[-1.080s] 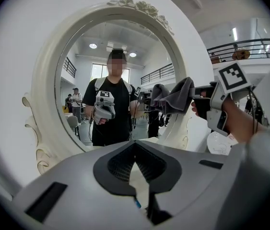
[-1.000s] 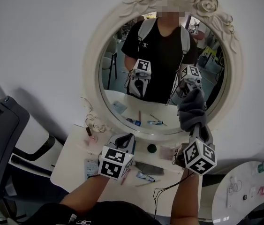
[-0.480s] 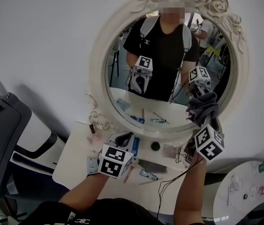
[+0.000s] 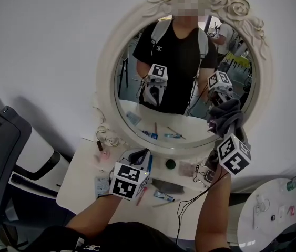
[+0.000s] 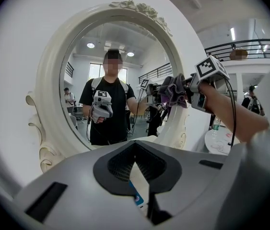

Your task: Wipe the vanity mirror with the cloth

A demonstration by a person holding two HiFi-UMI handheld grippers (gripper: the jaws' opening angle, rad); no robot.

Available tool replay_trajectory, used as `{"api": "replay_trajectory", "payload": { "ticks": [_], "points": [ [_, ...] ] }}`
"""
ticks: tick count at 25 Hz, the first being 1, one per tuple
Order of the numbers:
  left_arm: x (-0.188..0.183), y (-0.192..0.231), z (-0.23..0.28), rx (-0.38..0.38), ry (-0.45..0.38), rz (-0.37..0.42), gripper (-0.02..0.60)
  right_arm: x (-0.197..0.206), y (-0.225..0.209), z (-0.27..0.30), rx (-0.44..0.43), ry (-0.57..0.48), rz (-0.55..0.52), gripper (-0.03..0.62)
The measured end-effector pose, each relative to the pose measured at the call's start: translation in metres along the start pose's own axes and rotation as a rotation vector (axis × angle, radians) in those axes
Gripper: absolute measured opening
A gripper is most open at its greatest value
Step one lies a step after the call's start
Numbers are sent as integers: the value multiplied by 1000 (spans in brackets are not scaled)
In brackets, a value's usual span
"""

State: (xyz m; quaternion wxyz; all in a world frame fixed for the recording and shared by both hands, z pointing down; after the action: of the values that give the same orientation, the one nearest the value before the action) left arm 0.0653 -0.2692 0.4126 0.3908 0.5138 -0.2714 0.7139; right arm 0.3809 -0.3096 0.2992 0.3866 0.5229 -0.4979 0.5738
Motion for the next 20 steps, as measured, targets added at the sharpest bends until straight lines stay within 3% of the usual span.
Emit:
{"api": "replay_trajectory", "payload": {
  "ticks": [8, 20],
  "points": [
    [-1, 3, -7, -10, -12, -5, 6, -17, 4, 0, 18, -49, 1, 41],
    [5, 13, -26, -23, -29, -21, 6, -76, 20, 3, -2, -142, -48, 41]
  ]
}}
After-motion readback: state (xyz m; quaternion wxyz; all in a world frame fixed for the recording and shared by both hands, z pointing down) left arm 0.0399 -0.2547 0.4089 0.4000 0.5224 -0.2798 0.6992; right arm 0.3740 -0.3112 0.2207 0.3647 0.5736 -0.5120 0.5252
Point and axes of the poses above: the fingertips, and each gripper's own axes: z forward along the fingers, y to its left, x out of its underside, the point moved 7 cm from there along -z, backward along the fingers, and after that the axes turned 1 degree about -x, right-handed, at the moved point
